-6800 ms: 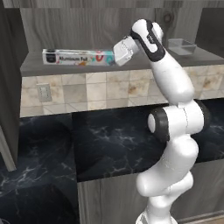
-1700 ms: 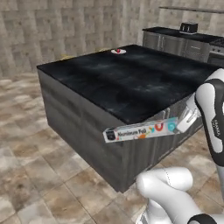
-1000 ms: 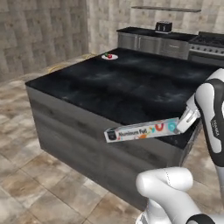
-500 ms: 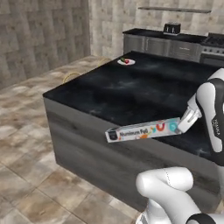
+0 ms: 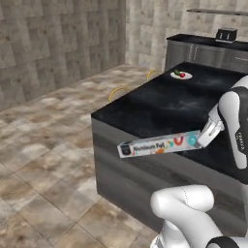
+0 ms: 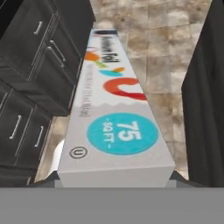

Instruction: Retrieve the tupperware and aluminum foil from the cabinet and place them on the dining counter near the plate with avocado and tomato to prepare for storing leftovers.

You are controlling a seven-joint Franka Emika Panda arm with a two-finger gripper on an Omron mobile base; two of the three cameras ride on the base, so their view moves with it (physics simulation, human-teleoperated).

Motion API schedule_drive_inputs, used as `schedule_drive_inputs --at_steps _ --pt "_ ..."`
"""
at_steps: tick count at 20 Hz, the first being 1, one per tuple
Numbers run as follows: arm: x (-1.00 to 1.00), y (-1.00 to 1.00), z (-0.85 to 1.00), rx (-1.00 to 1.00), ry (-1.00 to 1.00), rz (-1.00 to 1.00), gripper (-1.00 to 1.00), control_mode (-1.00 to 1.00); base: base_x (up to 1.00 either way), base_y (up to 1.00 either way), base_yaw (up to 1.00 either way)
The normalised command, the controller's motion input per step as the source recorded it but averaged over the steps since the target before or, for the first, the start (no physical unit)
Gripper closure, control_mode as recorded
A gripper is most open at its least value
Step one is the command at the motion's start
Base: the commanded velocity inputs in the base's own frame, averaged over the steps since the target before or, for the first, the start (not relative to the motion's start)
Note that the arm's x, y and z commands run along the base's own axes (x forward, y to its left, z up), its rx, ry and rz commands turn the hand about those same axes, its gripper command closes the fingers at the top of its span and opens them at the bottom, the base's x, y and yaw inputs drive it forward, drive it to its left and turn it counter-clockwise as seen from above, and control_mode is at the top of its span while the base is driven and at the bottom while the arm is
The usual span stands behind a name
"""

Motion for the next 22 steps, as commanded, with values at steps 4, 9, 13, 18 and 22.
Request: schedule_drive_inputs --at_steps 4,9,13,18,22 --pt "0.0 0.0 0.0 0.0 0.0 0.0 1.0 1.0 0.99 1.0 0.26" --pt "0.0 0.0 0.0 0.0 0.0 0.0 1.0 1.0 1.0 1.0 0.22" --pt "0.0 0.0 0.0 0.0 0.0 0.0 1.0 1.0 1.0 1.0 0.15" --pt "0.0 0.0 0.0 0.0 0.0 0.0 1.0 1.0 1.0 1.0 0.03" --pt "0.0 0.0 0.0 0.0 0.0 0.0 1.0 1.0 1.0 1.0 -0.03"
